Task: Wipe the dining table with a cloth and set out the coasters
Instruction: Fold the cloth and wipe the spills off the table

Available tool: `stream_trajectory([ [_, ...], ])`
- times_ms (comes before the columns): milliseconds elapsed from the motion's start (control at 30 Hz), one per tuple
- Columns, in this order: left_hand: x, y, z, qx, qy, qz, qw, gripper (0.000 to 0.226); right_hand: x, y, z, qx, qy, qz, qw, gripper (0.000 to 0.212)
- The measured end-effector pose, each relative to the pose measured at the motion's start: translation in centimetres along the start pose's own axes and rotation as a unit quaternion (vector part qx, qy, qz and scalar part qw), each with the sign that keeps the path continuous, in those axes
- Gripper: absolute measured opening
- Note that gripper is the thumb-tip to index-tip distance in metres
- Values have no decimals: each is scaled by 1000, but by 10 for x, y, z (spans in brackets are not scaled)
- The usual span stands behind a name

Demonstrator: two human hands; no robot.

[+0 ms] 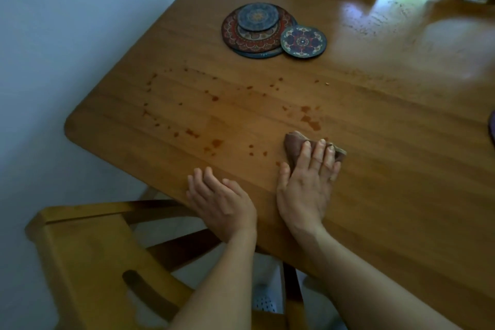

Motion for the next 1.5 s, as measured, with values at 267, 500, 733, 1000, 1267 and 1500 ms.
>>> stream_trajectory([
  [267,-1,5,-1,18,24,31,999,39,-33,17,-54,-131,-137,-22,982,42],
  [500,0,4,-2,20,25,32,999,39,-32,-48,-18,-578,38,-75,811,30],
  [733,0,1,0,14,9,14,1000,43,-1,-43,52,-256,-81,-92,959,47],
  [1000,0,-1,2,-9,2,2,1000,42,14,-20,45,-19,-369,-123,921,46],
  [1267,-2,3,-1,-20,6,9,1000,46,-45,-68,165,-25,-40,-13,999,48],
  [1500,-1,4,-1,-31,9,15,999,47,-95,-36,91,-10,35,1,999,53],
])
Point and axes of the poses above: each hand's wrist, its own x-axis away from the middle knuckle, its own y-axis out of the palm, z = x × y, the point moved 3 cm from there along -x, towards the middle knuckle, and after that the axes turned 15 degrees about -y, right-handed, at the moved point
